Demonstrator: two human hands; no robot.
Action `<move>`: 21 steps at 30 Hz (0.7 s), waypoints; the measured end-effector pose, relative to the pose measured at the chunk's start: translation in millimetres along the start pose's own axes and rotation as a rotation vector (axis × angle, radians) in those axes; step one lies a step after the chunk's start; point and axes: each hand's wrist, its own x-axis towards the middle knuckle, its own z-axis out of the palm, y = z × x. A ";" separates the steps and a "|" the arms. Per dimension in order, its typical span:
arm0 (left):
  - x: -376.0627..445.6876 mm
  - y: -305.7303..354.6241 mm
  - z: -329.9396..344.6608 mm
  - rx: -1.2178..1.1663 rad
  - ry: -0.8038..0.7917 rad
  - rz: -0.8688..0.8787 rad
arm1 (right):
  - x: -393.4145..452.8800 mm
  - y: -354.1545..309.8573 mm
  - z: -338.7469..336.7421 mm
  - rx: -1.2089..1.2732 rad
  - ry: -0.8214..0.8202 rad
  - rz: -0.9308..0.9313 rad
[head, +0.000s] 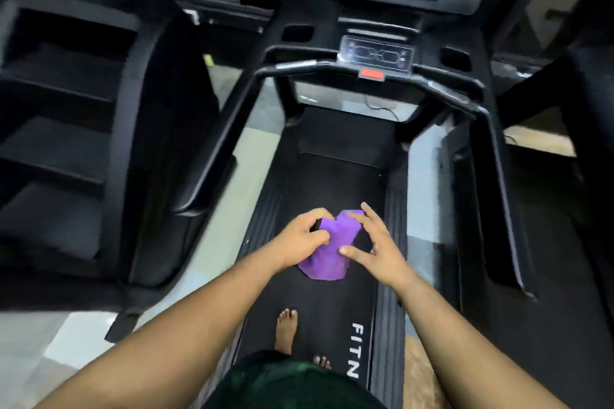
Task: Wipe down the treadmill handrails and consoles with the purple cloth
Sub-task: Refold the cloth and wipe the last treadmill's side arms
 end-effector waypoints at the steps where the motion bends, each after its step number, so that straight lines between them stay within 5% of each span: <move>1: -11.8 -3.4 -4.4 0.008 0.062 -0.009 | 3.1 -1.8 5.6 -0.032 -0.026 -0.040; 9: -75.5 -32.5 -47.2 0.054 0.466 -0.079 | 11.9 -35.7 55.2 -0.083 0.012 -0.116; 17: -100.8 -50.1 -100.8 0.611 0.423 -0.155 | 53.5 -96.9 124.0 -0.129 0.251 -0.138; 21: -93.8 -59.6 -139.3 0.679 0.466 -0.112 | 86.5 -128.5 167.0 -0.077 0.377 -0.098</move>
